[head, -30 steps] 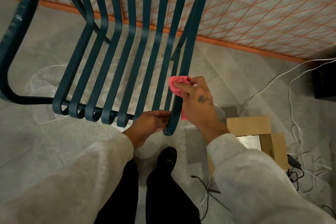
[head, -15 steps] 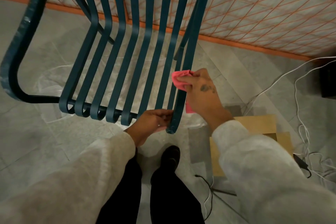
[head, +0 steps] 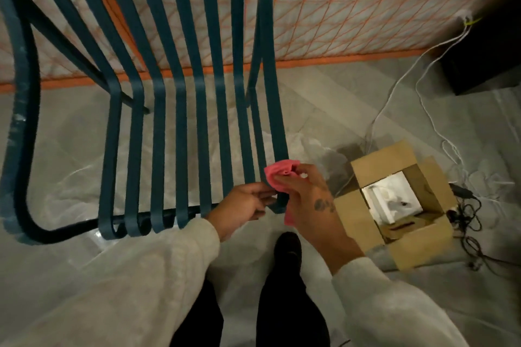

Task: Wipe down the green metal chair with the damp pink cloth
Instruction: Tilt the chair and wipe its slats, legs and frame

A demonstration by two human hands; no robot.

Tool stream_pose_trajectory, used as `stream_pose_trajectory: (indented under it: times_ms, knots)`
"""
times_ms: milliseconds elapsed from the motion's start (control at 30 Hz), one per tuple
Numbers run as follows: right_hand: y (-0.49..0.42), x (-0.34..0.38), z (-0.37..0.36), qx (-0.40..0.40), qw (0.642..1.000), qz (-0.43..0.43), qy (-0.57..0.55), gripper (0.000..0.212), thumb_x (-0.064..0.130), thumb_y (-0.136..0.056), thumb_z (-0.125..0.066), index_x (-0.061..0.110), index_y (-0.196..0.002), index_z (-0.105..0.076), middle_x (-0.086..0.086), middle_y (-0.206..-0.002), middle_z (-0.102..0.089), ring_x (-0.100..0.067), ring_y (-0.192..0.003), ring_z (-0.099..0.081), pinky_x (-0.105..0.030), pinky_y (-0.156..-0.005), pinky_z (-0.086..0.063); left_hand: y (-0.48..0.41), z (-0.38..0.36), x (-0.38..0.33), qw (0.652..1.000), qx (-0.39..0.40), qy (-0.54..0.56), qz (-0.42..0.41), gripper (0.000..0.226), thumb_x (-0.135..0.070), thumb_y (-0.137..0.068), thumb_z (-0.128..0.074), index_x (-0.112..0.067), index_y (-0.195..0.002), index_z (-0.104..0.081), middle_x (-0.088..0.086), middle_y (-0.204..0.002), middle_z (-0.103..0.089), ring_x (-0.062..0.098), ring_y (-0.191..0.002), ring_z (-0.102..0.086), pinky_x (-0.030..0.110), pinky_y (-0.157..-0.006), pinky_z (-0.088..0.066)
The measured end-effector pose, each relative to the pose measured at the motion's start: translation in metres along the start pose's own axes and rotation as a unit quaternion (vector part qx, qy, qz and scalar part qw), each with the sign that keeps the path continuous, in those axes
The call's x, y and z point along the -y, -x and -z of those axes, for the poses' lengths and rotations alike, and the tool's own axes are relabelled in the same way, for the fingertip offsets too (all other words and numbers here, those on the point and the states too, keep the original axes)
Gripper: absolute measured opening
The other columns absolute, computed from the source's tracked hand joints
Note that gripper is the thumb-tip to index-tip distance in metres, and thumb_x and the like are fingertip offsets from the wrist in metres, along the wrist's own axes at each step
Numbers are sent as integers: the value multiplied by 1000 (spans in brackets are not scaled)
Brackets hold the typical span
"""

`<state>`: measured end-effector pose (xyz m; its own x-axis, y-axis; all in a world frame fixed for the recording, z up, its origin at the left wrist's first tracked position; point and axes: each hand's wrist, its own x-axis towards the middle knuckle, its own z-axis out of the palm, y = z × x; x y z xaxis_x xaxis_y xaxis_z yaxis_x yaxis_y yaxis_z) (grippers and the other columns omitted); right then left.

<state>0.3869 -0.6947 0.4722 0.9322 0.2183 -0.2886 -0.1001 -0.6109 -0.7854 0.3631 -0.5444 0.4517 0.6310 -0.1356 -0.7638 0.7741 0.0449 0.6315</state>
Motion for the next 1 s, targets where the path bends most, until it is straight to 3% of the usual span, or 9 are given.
stream_pose_trajectory:
  times_ms: [67, 133, 267, 367, 467, 567, 667, 800, 1000]
  knots:
    - [11, -6, -2, -47, 997, -49, -37, 30, 10, -94, -56, 36, -105, -68, 7, -116, -54, -16, -109, -57, -6, -87, -41, 2, 12, -2, 999, 9, -32, -22, 40, 10, -91, -47, -12, -119, -65, 4, -121, -68, 9, -102, -65, 25, -86, -52]
    - [28, -7, 1, -130, 981, -98, -105, 34, 16, -94, -60, 48, -105, -63, 8, -116, -58, -15, -106, -59, -21, -91, -48, 3, 28, -3, 990, 10, -119, -80, 36, 1, -94, -52, -23, -118, -65, 1, -125, -66, 10, -106, -64, 22, -90, -50]
    - [58, -6, -12, -272, 885, -222, -306, 33, 19, -94, -59, 41, -119, -61, 9, -121, -58, -17, -102, -61, -42, -92, -53, 0, 45, -20, 878, -30, -402, -259, 40, -9, -98, -49, -31, -129, -60, -9, -137, -56, 15, -122, -55, 33, -109, -42]
    - [60, 8, -45, -327, 893, -184, -248, 32, 21, -93, -60, 42, -117, -61, 20, -117, -54, 0, -99, -57, -25, -91, -51, -10, 40, -51, 753, 10, -553, -357, 47, -5, -96, -48, -27, -137, -53, -6, -144, -49, 15, -135, -38, 28, -116, -23]
    - [39, 16, -68, -336, 919, -103, -178, 37, 9, -89, -64, 40, -109, -61, 12, -117, -48, 13, -102, -47, -1, -80, -40, -33, 25, -80, 617, 55, -680, -393, 49, -5, -90, -53, -22, -135, -55, 0, -143, -50, 23, -134, -36, 36, -114, -27]
    - [27, 3, -84, -350, 929, -55, -111, 43, -8, -82, -63, 20, -115, -66, 7, -118, -42, 11, -99, -46, 3, -76, -38, -41, 13, -92, 545, 63, -737, -394, 41, -14, -91, -58, -24, -130, -60, -3, -135, -55, 23, -129, -39, 43, -105, -34]
    - [40, -17, -92, -351, 924, -79, -126, 43, -10, -82, -60, 24, -108, -65, 12, -121, -47, 4, -105, -48, -3, -85, -39, -43, 6, -93, 523, 61, -751, -397, 35, -19, -90, -61, -24, -124, -64, -4, -128, -60, 24, -124, -43, 43, -100, -35]
    - [60, -21, -88, -322, 930, -101, -144, 48, -13, -83, -60, 31, -101, -61, 11, -118, -49, 11, -97, -50, 4, -72, -38, -43, 5, -91, 541, 48, -746, -387, 34, -21, -88, -64, -24, -122, -66, -5, -126, -63, 23, -120, -46, 41, -98, -34]
    - [26, -13, -77, -307, 950, -43, -32, 38, -3, -84, -64, 22, -113, -64, 10, -119, -41, -4, -100, -47, 0, -80, -38, -43, 5, -91, 562, 42, -733, -381, 32, -20, -89, -62, -26, -119, -68, -6, -122, -64, 21, -116, -46, 35, -93, -33]
